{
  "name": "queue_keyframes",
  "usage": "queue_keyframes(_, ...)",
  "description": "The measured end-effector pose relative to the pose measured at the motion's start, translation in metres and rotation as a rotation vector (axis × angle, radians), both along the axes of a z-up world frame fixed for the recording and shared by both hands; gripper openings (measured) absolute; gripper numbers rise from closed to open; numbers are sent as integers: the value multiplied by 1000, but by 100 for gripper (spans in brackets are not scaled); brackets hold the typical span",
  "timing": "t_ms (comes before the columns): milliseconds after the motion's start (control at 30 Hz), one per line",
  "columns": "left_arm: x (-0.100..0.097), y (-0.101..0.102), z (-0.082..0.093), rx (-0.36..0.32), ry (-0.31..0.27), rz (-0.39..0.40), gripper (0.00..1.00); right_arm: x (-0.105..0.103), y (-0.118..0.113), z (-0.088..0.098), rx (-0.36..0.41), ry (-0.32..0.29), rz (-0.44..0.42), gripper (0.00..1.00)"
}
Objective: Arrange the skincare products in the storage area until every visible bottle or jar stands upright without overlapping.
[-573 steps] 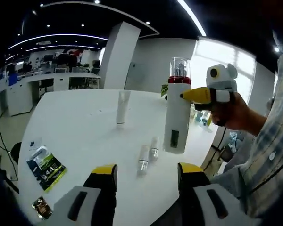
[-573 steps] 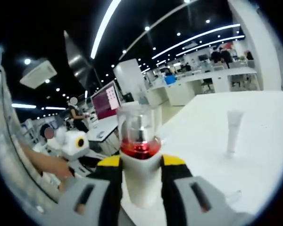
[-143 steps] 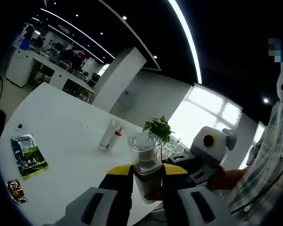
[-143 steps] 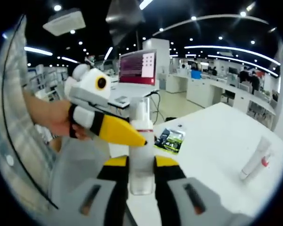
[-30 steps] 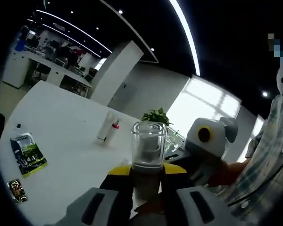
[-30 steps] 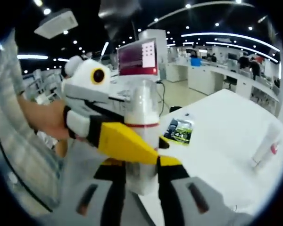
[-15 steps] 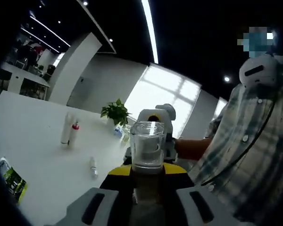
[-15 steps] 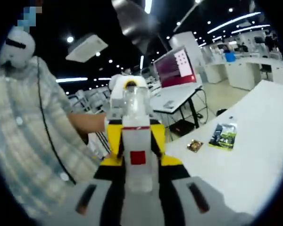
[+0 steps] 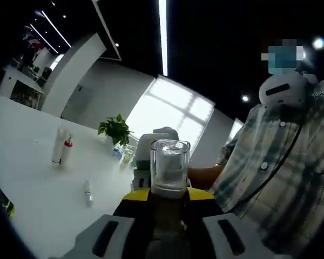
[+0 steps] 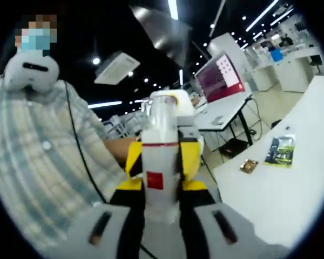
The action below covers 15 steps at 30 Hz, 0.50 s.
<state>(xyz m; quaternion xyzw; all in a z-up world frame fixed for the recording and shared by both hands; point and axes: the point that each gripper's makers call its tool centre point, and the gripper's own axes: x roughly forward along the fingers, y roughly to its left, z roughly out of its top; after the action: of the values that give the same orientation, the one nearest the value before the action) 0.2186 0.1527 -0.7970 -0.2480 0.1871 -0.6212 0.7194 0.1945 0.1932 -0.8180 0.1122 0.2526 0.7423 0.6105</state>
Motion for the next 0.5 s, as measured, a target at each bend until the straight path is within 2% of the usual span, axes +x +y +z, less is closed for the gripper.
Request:
queue_keyframes(100,20,5,-11,50,48,112,26,24,0,-8,-54,-69,-123,21)
queue_keyframes(167,34,8,-17,87,43,205,28,40,-2,-14,-93,-104,-210,21)
queue_keyframes(267,39,6,-24,139,1,255,26,51,-4,-21,-144,-157,-281,21)
queue_keyframes(300,38,4,-23,136,4,259,25,51,-4,-23,-157,-158,-289,21)
queue_keyframes(333,39,3,-23,136,4,263,25,54,-4,-24,-172,-189,-311,21)
queue_keyframes(400,41,1,-25,141,11,288,24,55,-2,-24,-174,-188,-339,21)
queue_keyframes(500,45,2,-28,136,35,330,23,59,-2,-29,-211,-223,-390,21)
